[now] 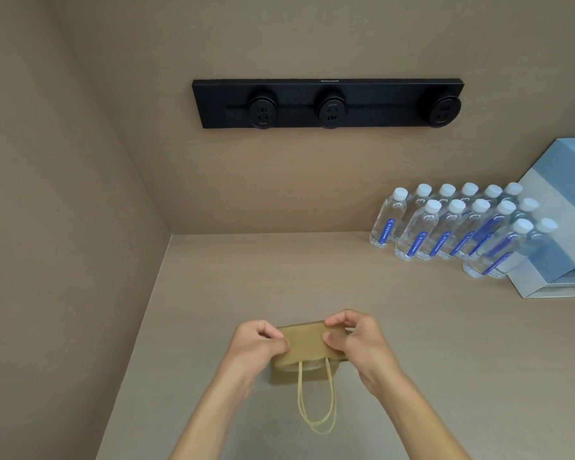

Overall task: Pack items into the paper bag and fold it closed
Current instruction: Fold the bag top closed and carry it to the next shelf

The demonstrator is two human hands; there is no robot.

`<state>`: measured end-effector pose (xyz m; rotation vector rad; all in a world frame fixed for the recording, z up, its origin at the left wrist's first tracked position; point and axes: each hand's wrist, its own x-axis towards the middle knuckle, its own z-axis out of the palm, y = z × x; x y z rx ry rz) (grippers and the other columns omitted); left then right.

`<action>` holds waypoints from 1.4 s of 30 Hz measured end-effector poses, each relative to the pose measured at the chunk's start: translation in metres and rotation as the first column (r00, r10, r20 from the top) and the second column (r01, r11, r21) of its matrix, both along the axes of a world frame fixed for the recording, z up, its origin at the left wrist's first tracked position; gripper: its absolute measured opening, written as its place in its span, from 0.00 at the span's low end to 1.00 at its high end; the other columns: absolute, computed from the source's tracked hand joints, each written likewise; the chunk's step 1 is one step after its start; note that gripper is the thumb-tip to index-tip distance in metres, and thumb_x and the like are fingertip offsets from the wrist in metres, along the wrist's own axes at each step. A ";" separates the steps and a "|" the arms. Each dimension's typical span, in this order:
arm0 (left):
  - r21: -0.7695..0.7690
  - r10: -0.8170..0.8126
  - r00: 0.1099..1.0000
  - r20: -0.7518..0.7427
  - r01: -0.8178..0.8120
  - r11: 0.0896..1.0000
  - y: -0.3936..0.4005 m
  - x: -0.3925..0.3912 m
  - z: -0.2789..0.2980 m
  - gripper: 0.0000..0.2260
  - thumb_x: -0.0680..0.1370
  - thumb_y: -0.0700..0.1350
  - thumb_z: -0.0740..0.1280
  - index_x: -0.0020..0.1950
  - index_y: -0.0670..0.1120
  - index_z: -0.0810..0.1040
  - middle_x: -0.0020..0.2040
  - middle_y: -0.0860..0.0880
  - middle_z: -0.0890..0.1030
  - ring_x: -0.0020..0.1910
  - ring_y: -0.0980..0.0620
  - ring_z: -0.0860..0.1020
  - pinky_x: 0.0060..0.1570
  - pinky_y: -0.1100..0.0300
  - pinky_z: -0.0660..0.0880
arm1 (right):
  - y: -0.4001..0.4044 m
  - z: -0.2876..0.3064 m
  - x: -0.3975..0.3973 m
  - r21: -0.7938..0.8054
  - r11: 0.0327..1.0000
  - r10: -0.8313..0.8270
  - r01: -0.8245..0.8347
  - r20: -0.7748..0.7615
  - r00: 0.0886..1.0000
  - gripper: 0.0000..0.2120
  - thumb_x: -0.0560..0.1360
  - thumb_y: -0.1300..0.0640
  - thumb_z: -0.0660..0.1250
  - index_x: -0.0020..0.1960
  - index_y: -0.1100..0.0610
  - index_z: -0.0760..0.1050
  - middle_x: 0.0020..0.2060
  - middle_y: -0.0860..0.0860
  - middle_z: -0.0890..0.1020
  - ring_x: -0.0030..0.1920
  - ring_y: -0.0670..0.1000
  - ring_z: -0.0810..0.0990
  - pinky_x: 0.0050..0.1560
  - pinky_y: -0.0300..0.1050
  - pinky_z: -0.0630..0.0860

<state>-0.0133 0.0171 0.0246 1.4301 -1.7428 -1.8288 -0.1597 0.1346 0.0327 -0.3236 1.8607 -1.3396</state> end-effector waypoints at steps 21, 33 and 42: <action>-0.332 -0.170 0.983 -0.072 0.138 0.933 -0.004 0.012 -0.065 0.07 0.70 0.37 0.78 0.35 0.45 0.84 0.40 0.52 0.77 0.45 0.47 0.73 0.44 0.59 0.67 | 0.022 -0.073 0.011 -0.170 0.985 -0.043 0.006 -0.219 0.975 0.04 0.70 0.64 0.74 0.41 0.56 0.85 0.51 0.40 0.80 0.57 0.50 0.77 0.53 0.42 0.68; -0.219 -0.390 0.884 -0.256 0.340 0.915 0.038 -0.013 -0.021 0.03 0.68 0.44 0.74 0.38 0.50 0.88 0.41 0.56 0.89 0.41 0.63 0.84 0.42 0.74 0.76 | 0.100 -0.036 0.031 -0.283 0.903 -0.395 0.323 -0.248 0.885 0.05 0.70 0.67 0.72 0.36 0.61 0.83 0.36 0.57 0.78 0.38 0.49 0.78 0.43 0.44 0.72; -0.226 -0.751 0.610 -0.253 0.717 0.659 0.204 -0.098 0.013 0.03 0.67 0.43 0.76 0.36 0.52 0.88 0.34 0.55 0.87 0.35 0.63 0.81 0.37 0.69 0.76 | 0.298 -0.009 0.034 -0.293 0.699 -0.715 0.652 -0.313 0.625 0.11 0.66 0.72 0.74 0.35 0.57 0.85 0.33 0.48 0.80 0.34 0.42 0.78 0.38 0.32 0.72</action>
